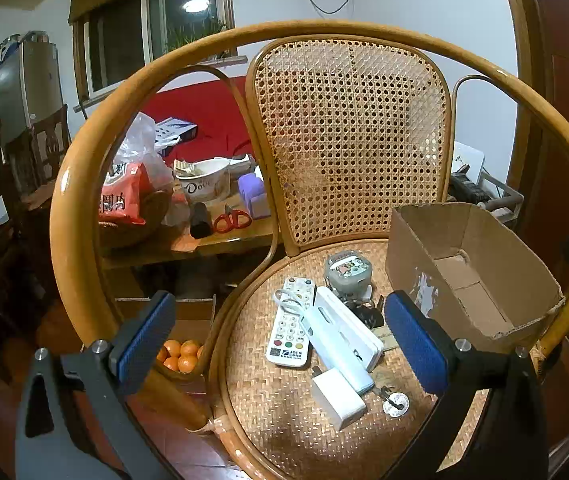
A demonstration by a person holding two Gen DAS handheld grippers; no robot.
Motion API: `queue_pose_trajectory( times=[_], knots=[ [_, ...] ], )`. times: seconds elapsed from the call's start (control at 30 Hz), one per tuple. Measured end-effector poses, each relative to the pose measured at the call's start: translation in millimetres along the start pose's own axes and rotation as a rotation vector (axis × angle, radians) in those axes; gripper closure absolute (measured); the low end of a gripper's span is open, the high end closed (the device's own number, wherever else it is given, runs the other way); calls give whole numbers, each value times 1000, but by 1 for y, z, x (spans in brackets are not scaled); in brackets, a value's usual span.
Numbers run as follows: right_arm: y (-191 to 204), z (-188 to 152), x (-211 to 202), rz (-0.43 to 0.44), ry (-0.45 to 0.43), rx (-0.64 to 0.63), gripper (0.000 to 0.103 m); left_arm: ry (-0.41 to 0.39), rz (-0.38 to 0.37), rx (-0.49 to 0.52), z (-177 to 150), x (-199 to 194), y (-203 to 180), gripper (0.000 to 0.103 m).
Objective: Organize rigid objects
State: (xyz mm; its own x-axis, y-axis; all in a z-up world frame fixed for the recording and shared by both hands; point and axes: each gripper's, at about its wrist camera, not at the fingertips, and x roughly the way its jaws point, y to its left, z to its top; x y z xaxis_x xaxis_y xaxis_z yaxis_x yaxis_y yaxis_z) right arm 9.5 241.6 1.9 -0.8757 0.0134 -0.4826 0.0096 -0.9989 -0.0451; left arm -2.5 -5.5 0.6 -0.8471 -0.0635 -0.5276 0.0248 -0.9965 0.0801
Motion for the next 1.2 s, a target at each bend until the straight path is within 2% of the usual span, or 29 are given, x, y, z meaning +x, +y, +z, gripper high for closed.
queue_pose_trajectory(
  times=[0.27,1.2],
  knots=[
    [-3,0,1,0,-2,27,0,4,7,20,-2,0,-5,0],
    [2,-1,-1,-35,-20,-2,0,25,6,43,-3,3,-10,0]
  ],
)
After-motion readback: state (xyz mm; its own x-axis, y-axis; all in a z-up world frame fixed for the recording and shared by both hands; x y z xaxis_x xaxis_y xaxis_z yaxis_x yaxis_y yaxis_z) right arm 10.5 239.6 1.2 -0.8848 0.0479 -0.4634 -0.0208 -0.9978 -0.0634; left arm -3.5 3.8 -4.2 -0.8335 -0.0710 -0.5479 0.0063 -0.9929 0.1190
